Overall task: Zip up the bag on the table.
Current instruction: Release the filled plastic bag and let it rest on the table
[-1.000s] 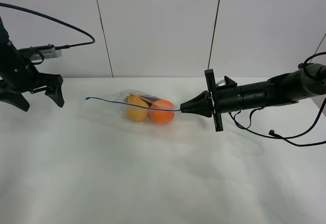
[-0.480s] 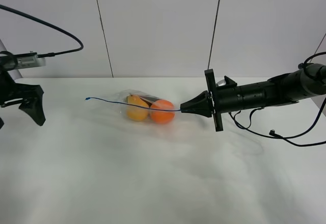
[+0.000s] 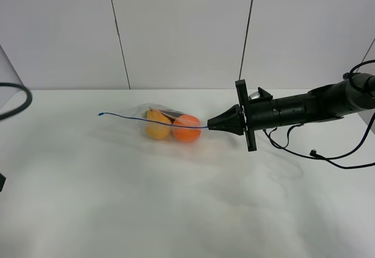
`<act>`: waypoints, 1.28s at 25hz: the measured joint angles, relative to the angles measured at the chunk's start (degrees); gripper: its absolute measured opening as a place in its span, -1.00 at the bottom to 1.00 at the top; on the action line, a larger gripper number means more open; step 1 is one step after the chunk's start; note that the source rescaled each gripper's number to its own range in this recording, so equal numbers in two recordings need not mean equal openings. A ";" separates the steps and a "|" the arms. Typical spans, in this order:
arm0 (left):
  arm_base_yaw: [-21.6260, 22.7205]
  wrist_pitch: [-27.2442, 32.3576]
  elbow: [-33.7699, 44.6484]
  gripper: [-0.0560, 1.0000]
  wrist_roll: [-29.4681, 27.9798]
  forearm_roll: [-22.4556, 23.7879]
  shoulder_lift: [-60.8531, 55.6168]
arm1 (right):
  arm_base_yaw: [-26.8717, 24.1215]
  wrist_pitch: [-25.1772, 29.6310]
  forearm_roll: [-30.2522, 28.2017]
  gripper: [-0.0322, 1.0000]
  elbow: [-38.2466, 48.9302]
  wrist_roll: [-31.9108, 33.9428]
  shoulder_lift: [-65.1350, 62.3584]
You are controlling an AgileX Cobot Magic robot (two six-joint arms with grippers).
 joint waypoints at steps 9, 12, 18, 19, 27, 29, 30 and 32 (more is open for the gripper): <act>0.00 -3.00 11.57 1.00 0.15 0.01 -22.94 | 0.00 0.00 0.00 -0.94 0.00 -0.94 0.00; 0.00 -3.05 11.57 1.00 0.15 -0.32 -26.58 | 0.00 0.00 0.02 -0.94 0.00 -1.29 0.00; -1.25 -3.19 11.57 1.00 0.15 -0.27 -31.91 | 0.00 0.00 0.02 -0.94 0.00 -1.32 0.00; -2.04 -3.19 11.57 1.00 0.15 -0.27 -33.10 | 0.00 0.00 0.02 -0.94 0.00 -1.32 0.00; -3.51 -3.07 11.63 1.00 0.20 -0.27 -43.52 | 0.00 0.00 0.01 -0.84 0.00 -1.37 0.00; -3.51 -2.96 11.63 1.00 0.20 -0.27 -43.72 | 0.00 0.00 -0.19 -0.59 0.00 -1.37 0.00; -3.51 -2.96 11.63 1.00 0.20 -0.27 -43.72 | 0.00 0.00 -0.24 -0.32 0.00 -1.37 0.00; -3.51 -2.96 11.63 1.00 0.20 -0.27 -43.72 | 0.00 0.00 -0.62 0.22 0.00 -1.37 0.00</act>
